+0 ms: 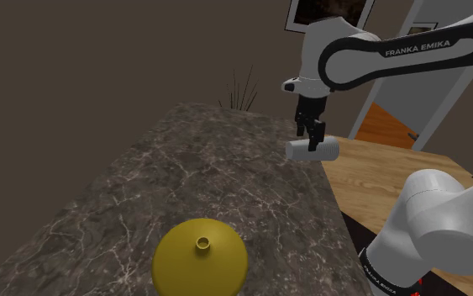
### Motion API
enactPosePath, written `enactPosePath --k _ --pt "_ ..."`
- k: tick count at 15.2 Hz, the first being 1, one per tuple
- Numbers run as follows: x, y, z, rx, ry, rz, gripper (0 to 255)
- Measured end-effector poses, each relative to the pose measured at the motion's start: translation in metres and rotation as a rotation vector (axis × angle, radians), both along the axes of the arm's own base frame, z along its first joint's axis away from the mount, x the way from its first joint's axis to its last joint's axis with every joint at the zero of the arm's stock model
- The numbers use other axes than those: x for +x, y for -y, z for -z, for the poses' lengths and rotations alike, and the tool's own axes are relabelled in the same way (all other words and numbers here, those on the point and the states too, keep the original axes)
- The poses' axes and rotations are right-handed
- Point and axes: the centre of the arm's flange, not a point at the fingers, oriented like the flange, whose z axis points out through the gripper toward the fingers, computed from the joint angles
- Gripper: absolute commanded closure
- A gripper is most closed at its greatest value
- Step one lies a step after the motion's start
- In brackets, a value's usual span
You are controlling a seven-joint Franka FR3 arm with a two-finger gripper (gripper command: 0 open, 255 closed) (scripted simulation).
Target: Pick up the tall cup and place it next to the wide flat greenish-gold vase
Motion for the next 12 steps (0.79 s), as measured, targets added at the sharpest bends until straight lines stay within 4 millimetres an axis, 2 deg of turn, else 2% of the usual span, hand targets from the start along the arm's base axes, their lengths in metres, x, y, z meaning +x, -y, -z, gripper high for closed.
enactPosePath --k 4,5,12 --pt "0.0000 0.0003 0.0010 0.000 0.000 0.000 0" --pt "0.0000 0.0003 0.0010 0.000 0.000 0.000 255" --pt "-0.0001 0.0004 0.0002 0.000 0.002 -0.001 255"
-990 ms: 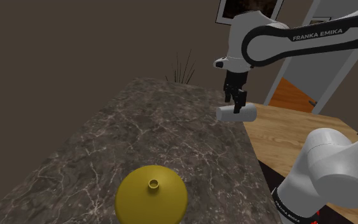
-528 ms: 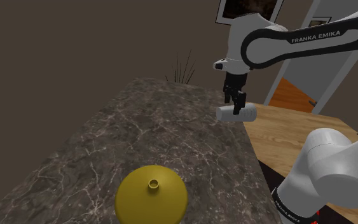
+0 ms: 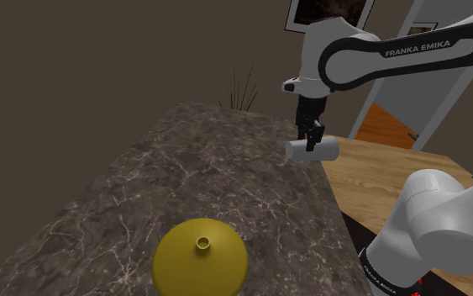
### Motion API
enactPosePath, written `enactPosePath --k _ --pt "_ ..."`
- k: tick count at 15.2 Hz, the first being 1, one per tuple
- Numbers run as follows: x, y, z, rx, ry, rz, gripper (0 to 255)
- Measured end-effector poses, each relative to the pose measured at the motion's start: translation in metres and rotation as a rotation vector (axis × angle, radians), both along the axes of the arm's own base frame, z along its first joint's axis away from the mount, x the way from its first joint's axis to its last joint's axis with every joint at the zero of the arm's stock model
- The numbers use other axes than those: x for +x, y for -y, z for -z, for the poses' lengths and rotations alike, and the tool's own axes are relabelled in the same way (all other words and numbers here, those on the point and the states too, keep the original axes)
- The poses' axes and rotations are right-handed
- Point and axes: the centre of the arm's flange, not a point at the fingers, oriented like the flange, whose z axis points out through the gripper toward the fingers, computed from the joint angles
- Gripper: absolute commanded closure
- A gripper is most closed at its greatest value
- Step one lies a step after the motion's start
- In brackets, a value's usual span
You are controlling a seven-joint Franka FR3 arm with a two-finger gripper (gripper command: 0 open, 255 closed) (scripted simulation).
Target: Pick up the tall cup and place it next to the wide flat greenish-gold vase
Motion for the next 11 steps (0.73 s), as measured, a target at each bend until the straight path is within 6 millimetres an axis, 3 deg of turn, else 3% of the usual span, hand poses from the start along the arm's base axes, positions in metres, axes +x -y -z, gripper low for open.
enactPosePath --k 4,11 --pt "0.000 -0.001 -0.002 0.000 -0.001 0.000 255" --pt "0.000 0.000 -0.036 0.000 -0.002 0.001 255"
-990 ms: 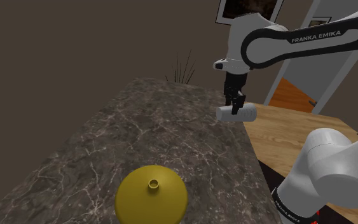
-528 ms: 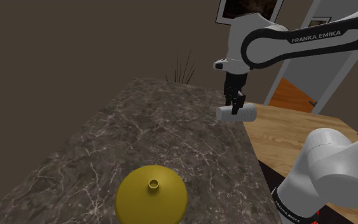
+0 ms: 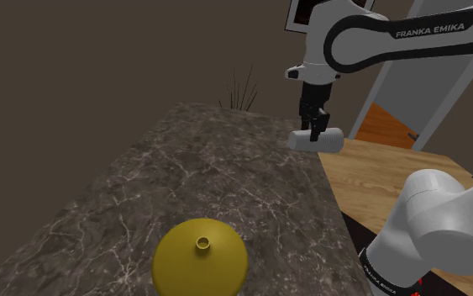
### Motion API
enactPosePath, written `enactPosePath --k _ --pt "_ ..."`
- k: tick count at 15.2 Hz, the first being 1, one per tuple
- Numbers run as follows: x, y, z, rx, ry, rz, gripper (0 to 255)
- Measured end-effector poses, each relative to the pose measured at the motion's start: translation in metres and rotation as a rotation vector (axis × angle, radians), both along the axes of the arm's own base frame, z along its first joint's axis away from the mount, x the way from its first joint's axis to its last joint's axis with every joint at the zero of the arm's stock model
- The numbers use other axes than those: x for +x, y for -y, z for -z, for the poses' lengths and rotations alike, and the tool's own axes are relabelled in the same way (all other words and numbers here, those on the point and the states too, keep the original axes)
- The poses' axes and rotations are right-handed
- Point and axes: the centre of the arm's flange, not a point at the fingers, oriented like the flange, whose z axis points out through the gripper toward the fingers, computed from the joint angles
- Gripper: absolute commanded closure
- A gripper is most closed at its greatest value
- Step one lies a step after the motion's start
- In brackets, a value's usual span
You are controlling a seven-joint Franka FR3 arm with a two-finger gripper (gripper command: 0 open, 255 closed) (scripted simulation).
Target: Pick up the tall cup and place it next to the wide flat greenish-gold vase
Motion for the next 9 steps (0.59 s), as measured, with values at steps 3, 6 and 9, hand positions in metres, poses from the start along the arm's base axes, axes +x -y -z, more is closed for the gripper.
enactPosePath --k 3,6,9 --pt "0.000 -0.001 -0.016 0.000 0.000 0.000 255" --pt "0.000 0.000 -0.032 0.000 0.000 0.000 255" --pt "0.000 0.000 -0.047 0.000 0.000 0.000 255"
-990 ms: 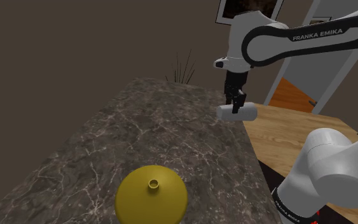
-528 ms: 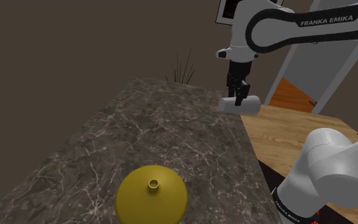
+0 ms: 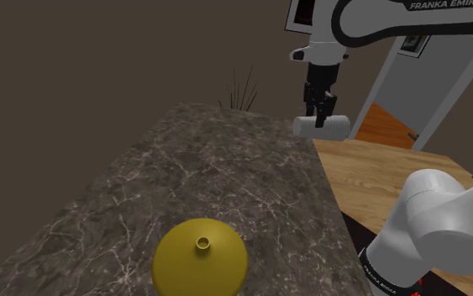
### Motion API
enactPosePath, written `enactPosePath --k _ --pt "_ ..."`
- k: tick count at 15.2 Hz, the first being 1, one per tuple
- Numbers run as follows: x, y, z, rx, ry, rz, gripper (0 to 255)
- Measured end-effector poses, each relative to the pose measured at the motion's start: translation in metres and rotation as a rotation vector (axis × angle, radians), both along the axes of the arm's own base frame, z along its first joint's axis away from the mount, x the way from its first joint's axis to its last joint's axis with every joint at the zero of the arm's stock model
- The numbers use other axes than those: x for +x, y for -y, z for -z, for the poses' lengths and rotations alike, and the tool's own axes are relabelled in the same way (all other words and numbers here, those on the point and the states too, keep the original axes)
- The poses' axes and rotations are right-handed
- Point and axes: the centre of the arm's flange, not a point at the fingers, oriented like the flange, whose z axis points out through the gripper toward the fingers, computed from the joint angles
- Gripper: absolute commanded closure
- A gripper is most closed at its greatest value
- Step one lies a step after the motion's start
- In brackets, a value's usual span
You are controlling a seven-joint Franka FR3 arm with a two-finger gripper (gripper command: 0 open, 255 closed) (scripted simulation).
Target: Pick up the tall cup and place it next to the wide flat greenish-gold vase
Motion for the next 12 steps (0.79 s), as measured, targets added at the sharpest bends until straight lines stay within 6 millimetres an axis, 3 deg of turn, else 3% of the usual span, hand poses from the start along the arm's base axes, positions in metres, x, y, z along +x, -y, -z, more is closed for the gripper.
enactPosePath --k 12 --pt "-0.001 -0.001 -0.063 0.000 0.000 0.000 255"
